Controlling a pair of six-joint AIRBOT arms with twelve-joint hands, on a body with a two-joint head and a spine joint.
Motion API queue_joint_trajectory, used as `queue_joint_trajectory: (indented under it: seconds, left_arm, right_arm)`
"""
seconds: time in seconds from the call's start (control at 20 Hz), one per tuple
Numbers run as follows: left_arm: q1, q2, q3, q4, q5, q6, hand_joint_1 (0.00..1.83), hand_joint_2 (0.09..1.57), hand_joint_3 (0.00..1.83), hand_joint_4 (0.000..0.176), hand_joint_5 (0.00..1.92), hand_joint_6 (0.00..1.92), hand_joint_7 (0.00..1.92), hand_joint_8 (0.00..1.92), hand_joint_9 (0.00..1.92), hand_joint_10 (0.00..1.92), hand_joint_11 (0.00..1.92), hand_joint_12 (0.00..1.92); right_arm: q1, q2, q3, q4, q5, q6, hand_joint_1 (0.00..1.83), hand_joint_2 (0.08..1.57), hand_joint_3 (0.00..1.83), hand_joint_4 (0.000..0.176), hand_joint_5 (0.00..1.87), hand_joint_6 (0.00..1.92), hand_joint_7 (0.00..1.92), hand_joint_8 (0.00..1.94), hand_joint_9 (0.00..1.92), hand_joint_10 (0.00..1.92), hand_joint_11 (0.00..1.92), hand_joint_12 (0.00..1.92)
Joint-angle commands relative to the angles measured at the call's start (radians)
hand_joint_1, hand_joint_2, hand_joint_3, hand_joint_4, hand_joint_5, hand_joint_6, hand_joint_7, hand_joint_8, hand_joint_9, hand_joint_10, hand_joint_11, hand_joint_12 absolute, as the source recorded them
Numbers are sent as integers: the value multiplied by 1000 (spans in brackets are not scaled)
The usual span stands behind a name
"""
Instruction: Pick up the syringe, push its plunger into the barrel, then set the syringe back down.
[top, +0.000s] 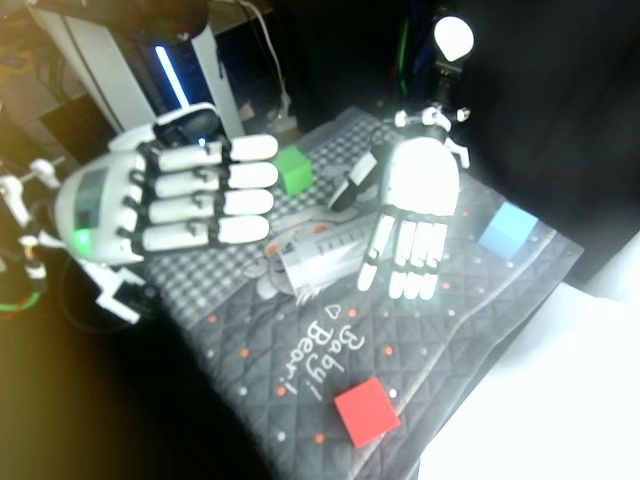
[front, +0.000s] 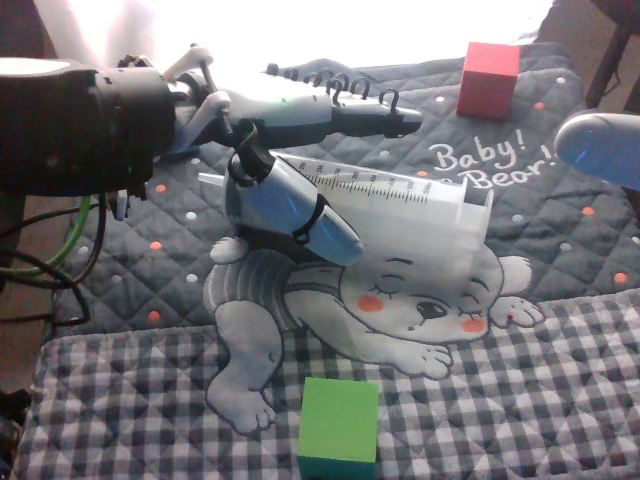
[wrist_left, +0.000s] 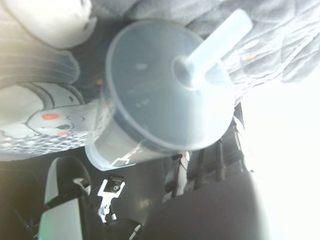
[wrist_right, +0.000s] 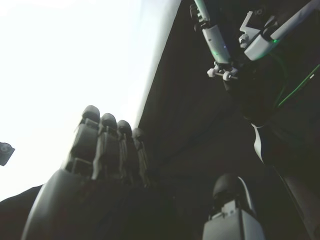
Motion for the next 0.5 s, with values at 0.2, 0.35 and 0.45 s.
queue_joint_trajectory:
  seconds: [0.2,0.35,0.45]
  left_arm:
    - [-66,172,-168,-255,-122,266,521,808,0,131,0,0,0,0,0,0,0,0]
    - [-92,276,-254,-345,-192,349,402,816,2,59,0,0,0,0,0,0,0,0]
    - [-92,337,-293,-414,-250,396,543,868,17,17,0,0,0,0,0,0,0,0]
  right_arm:
    - [14,17,-6,21,134,0,451,969,0,100,222,9,192,6,144,6,134,63]
    - [14,21,-10,21,143,-2,15,1141,25,149,261,4,193,1,115,0,59,37]
    - [14,21,-11,21,144,-4,0,1062,0,56,101,0,18,0,4,0,1,1]
